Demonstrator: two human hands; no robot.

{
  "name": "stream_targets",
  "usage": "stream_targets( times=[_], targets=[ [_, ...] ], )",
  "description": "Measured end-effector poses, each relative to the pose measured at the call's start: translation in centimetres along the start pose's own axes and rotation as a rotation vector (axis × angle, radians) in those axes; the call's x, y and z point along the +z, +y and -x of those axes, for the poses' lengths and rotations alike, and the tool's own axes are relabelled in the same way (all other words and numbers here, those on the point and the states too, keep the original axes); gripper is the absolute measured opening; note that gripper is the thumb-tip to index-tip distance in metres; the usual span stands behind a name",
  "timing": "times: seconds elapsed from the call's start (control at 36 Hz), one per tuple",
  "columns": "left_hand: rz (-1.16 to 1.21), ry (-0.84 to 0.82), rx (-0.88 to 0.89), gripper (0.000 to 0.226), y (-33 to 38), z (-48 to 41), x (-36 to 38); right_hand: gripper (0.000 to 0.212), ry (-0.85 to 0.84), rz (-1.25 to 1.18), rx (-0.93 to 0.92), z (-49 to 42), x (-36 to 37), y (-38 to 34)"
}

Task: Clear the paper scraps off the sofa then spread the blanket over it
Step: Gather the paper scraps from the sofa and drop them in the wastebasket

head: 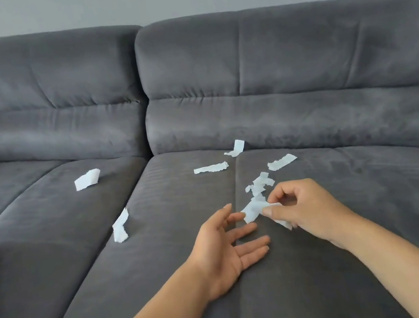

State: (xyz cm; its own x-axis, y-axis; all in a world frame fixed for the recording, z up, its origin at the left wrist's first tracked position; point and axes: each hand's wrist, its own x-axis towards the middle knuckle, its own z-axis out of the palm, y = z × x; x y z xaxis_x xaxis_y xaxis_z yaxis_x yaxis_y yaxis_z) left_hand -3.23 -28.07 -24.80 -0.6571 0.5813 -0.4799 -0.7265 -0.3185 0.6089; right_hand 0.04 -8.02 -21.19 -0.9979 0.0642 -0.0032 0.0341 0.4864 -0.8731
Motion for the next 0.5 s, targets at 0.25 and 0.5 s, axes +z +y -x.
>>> stream_targets(
  times=[0.25, 0.5],
  targets=[
    [-0.023, -0.236, -0.101, 0.046, 0.9, 0.6, -0.1, 0.032, -0.434, 0.485, -0.130, -2.3, 2.3, -4.6],
    [0.133, -0.261, -0.157, 0.051, 1.3, -1.1, -1.6, 0.039, -0.090, 0.420, -0.146, -5.3, 0.0, 0.9]
  ],
)
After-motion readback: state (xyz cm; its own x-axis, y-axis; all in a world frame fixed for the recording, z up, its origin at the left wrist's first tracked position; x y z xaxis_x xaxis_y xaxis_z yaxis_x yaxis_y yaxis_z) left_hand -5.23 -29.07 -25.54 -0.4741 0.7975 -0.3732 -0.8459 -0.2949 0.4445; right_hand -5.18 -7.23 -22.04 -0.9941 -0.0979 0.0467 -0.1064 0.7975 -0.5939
